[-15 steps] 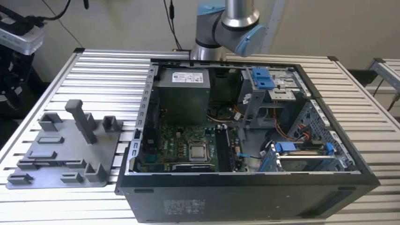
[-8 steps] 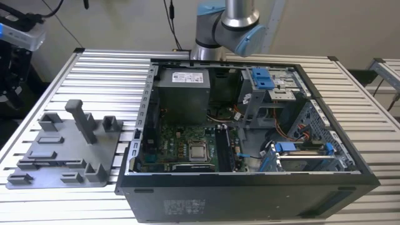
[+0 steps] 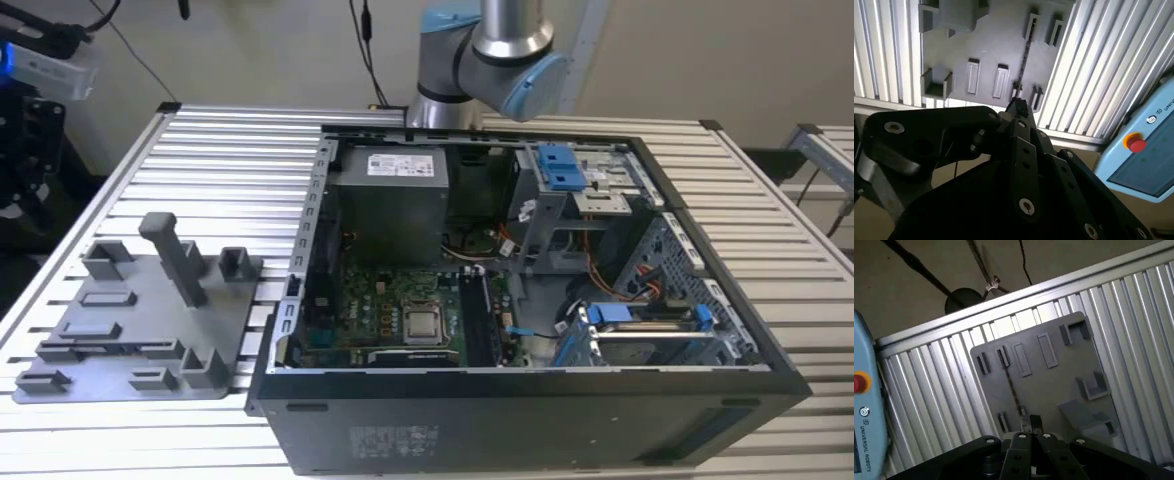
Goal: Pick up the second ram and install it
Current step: 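Pick up the second ram and move it above second insertion slot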
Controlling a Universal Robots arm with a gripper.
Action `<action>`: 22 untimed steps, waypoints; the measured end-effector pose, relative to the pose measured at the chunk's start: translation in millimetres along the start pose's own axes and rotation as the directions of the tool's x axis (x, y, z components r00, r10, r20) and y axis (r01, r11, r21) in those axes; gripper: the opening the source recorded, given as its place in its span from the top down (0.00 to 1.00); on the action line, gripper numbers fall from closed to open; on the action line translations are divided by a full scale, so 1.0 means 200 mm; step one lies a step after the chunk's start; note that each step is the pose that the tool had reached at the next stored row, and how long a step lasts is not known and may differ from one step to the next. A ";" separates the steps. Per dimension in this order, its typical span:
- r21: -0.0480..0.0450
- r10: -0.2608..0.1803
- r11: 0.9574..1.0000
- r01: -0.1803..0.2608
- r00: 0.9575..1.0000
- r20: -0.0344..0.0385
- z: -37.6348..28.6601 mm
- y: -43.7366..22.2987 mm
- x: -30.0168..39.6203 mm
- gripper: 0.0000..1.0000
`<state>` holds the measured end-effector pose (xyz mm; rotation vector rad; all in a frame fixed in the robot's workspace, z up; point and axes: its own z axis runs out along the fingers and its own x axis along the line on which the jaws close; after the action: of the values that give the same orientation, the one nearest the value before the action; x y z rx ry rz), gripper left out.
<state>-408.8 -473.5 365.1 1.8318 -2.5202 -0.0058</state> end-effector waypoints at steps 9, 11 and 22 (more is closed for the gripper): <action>0.003 -0.111 0.994 0.111 0.994 -0.004 0.004 0.002 0.000 0.89; 0.003 -0.118 0.993 0.118 0.993 -0.004 0.004 0.003 0.000 0.89; 0.003 -0.123 0.992 0.123 0.992 -0.005 0.004 0.003 0.000 0.82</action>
<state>-409.4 -473.4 364.2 1.9829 -2.4010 -0.0003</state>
